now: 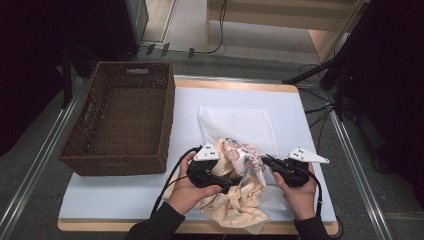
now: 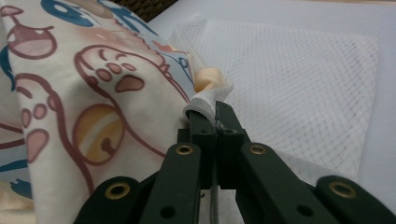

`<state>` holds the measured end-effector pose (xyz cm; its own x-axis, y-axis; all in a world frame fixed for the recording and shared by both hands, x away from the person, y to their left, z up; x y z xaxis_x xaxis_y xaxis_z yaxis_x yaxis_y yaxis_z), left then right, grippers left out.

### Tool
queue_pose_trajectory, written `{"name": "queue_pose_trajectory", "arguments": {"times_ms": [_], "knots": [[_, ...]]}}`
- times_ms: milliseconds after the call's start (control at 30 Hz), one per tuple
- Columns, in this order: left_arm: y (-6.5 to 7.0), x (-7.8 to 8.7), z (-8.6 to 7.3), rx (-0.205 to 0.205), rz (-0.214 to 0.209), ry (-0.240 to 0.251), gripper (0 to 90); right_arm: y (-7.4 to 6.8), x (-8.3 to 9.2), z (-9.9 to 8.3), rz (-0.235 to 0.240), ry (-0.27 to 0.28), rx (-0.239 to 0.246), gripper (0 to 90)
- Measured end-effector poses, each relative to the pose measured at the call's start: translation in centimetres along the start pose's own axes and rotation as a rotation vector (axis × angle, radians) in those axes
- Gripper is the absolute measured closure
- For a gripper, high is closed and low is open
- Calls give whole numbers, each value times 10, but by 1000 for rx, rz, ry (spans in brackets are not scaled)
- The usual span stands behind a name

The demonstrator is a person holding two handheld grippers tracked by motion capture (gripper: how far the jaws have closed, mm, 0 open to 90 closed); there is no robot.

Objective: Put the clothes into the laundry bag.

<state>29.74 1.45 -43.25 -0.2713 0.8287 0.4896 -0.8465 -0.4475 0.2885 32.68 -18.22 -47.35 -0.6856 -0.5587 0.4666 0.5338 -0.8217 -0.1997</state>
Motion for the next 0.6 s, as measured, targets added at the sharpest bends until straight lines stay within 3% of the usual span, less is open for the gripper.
{"name": "queue_pose_trajectory", "arguments": {"times_ms": [100,200,267,300,367,433,500,600], "knots": [[2,-4,11,-4,-5,33,156,-1,0,-1,1,-5,5,887],[2,-19,10,1,-8,1,164,-1,0,-1,1,-6,7,887],[2,-32,3,8,20,-59,249,-2,-1,-2,4,-10,9,887],[2,-37,-1,2,35,-80,376,-3,-1,-2,6,-13,6,887],[7,-41,-5,1,5,-81,616,-4,-1,-3,7,-16,11,887],[16,-43,-7,-25,-57,-92,754,-3,-1,-2,10,-13,10,887],[29,-47,-10,-77,-131,-117,782,-2,0,-2,11,-6,8,887],[45,-55,-18,-130,-191,-167,785,-1,-1,-1,9,-7,-3,887]]}}
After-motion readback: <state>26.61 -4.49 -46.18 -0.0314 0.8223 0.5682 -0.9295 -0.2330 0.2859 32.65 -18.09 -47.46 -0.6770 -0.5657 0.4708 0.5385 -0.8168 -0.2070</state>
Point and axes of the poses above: each handheld gripper's, and its own axes: x roughly backward along the jaws, z roughly out of its top, y roughly to its right, the point moved 6 cm from there along -x, roughly forward along the jaws, and after that the axes turned 4 degrees about -z, right-handed, at the moved point
